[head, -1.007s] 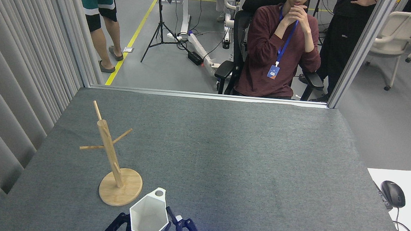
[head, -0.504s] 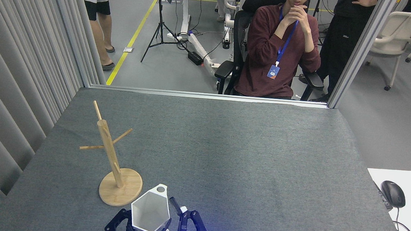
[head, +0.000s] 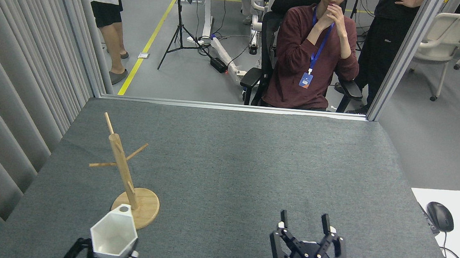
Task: Hang cup on storage rack
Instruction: 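Move the cup with the left gripper beside the wooden stand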
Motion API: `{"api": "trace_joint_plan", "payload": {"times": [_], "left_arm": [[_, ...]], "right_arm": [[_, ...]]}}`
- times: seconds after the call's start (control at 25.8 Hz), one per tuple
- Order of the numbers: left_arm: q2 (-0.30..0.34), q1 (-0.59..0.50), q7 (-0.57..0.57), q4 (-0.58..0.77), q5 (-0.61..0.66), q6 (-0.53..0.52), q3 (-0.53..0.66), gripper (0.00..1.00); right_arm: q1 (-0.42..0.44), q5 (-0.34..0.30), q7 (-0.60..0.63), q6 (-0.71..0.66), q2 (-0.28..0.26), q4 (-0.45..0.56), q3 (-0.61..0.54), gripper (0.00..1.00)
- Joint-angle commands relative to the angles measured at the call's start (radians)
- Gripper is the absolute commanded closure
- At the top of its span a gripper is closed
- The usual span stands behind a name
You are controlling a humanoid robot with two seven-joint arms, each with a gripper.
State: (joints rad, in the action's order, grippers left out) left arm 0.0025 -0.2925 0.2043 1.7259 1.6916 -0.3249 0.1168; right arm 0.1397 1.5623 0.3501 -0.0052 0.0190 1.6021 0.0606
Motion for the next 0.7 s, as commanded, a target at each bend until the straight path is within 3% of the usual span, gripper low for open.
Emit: {"api": "trace_joint_plan", "payload": {"times": [0.0, 0.15, 0.31, 0.5, 0.66], "left_arm": [[0.005, -0.01, 0.01, 0.001, -0.003, 0.001, 0.158, 0.77], [-0.012, 0.026, 0.003, -0.005, 0.051, 0.044, 0.254, 0.78], [-0.022, 0.118, 0.014, -0.02, 0.252, 0.069, 0.302, 0.78], [-0.091, 0.234, 0.012, -0.028, 0.47, 0.09, 0.31, 0.79], [-0.096, 0.262, 0.004, -0.026, 0.519, 0.112, 0.307, 0.8]], "right_arm": [[0.049, -0.025, -0.037, 0.005, -0.102, -0.03, -0.074, 0.02], [0.081, -0.027, -0.037, 0.007, -0.114, -0.03, -0.084, 0.02], [0.08, -0.027, -0.04, 0.005, -0.108, -0.028, -0.091, 0.02], [0.08, -0.027, -0.04, 0.004, -0.109, -0.028, -0.091, 0.02], [0.081, -0.027, -0.04, 0.002, -0.109, -0.028, -0.091, 0.02]]}}
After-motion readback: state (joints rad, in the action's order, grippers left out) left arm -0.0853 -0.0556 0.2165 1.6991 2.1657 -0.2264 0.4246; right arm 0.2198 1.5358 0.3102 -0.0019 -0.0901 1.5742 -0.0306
